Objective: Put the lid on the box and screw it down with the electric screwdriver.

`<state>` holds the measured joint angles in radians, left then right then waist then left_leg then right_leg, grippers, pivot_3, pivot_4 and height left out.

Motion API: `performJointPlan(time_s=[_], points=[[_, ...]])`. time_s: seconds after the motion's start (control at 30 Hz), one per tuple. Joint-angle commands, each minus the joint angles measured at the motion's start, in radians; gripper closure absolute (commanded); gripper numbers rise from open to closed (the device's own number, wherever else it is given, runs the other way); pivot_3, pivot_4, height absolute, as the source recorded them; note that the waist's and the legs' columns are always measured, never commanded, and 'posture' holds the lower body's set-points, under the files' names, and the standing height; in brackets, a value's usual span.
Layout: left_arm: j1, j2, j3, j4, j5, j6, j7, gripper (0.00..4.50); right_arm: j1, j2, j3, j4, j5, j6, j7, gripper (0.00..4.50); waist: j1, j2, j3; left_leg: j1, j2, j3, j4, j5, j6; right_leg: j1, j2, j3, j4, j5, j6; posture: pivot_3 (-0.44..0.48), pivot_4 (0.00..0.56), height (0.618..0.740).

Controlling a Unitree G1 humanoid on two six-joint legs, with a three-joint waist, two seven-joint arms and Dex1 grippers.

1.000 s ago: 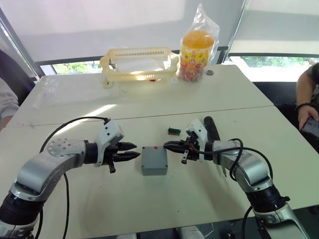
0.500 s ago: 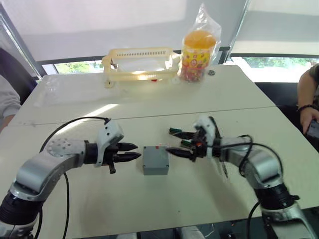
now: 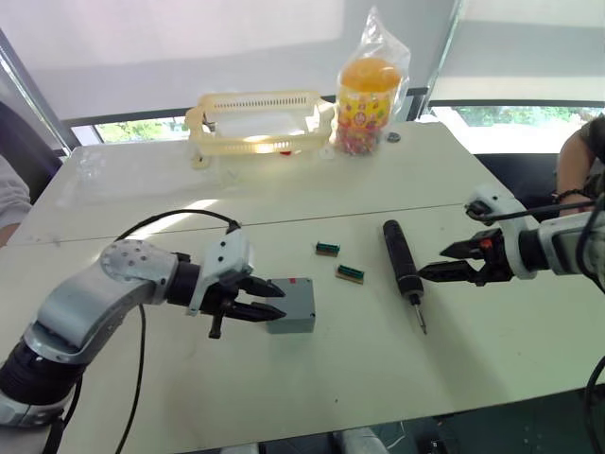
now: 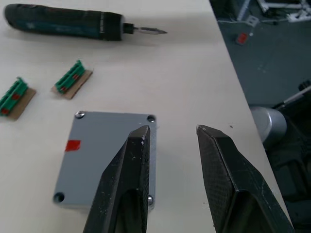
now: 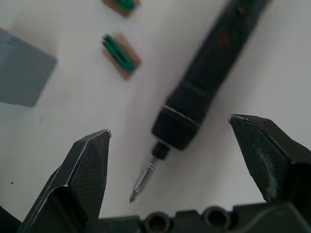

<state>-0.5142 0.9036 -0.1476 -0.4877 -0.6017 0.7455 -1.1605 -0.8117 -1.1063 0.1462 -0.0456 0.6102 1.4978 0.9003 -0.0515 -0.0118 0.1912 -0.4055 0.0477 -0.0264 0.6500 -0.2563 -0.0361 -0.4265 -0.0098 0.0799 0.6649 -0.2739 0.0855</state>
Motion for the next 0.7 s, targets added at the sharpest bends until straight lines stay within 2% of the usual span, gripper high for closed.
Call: performJointPlan(time_s=[0.03, 0.17, 0.23, 0.7], points=[[-0.012, 0.005, -0.005, -0.013, 0.028, -0.042, -0.009, 2.98, -0.148, 0.036, 0.088, 0.154, -0.010, 0.093, 0.025, 0.21, -0.002, 0.000, 0.000, -0.001, 0.000, 0.000, 0.000, 0.000, 0.000, -0.001, 0.000, 0.000, 0.000, 0.000, 0.000, 0.000, 0.150, 0.740], [0.010, -0.003, 0.004, -0.023, 0.038, -0.041, 0.023, 2.98, -0.287, 0.109, 0.215, 0.375, -0.059, 0.104, 0.042, 0.21, 0.005, 0.000, 0.000, -0.002, 0.000, 0.000, 0.000, 0.000, 0.000, -0.001, 0.000, 0.000, 0.000, 0.000, 0.000, 0.000, 0.150, 0.740], [0.021, -0.008, 0.007, -0.040, 0.036, -0.030, 0.046, 2.98, -0.324, 0.129, 0.266, 0.432, -0.078, 0.092, 0.057, 0.21, 0.006, 0.000, 0.000, -0.002, 0.000, 0.000, 0.000, 0.000, 0.000, -0.001, 0.000, 0.000, 0.000, 0.000, 0.000, 0.000, 0.150, 0.740], [0.175, 0.008, 0.108, -0.223, -0.045, 0.058, 0.193, 2.98, -0.360, 0.201, 0.556, 0.548, -0.239, -0.056, 0.190, 0.21, 0.007, 0.000, 0.000, -0.003, 0.000, 0.000, 0.000, 0.000, 0.000, -0.002, 0.000, 0.000, 0.000, 0.000, 0.000, 0.000, 0.150, 0.740]])
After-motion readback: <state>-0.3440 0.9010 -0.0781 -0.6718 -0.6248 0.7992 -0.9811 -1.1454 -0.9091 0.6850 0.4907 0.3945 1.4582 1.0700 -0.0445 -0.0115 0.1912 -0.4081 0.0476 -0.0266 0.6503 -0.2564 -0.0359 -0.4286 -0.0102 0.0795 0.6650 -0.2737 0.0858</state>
